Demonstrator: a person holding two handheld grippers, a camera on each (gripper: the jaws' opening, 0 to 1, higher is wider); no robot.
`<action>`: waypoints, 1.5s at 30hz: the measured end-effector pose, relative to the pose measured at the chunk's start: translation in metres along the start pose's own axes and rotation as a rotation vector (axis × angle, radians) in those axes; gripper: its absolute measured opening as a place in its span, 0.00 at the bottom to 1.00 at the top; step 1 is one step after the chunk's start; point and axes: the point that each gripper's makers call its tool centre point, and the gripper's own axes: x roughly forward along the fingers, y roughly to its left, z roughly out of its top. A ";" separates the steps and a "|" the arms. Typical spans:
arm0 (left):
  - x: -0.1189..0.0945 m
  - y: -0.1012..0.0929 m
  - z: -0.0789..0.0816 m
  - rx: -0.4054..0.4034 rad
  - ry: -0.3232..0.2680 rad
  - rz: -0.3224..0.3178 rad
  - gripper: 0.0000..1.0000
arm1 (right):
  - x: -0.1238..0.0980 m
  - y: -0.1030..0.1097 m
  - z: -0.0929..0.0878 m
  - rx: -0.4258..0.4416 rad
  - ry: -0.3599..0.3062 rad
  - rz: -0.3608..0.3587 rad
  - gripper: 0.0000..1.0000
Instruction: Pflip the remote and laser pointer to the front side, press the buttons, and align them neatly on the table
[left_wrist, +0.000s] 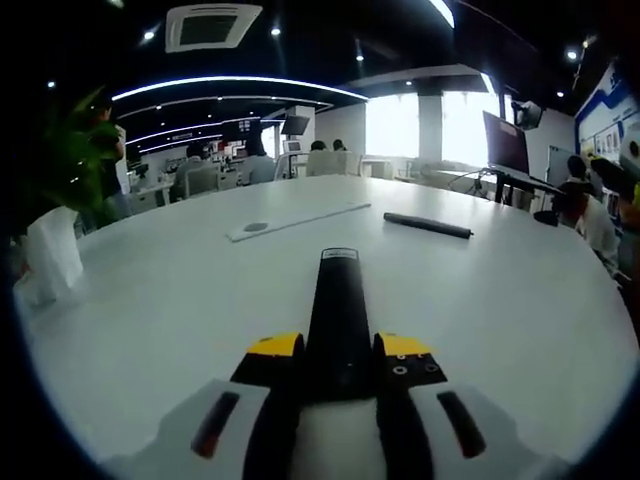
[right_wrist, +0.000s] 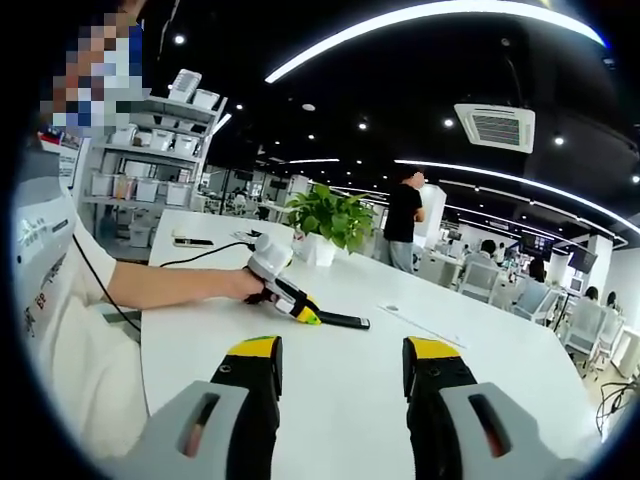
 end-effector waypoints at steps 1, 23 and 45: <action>0.000 0.000 0.000 -0.002 0.000 0.003 0.30 | 0.000 0.000 0.000 0.000 0.000 0.000 0.51; -0.008 -0.004 -0.001 0.011 0.026 -0.016 0.29 | -0.002 -0.002 0.001 -0.001 -0.003 -0.008 0.51; -0.017 -0.006 -0.006 -0.020 0.077 0.056 0.28 | -0.001 -0.004 -0.001 -0.005 0.003 -0.010 0.51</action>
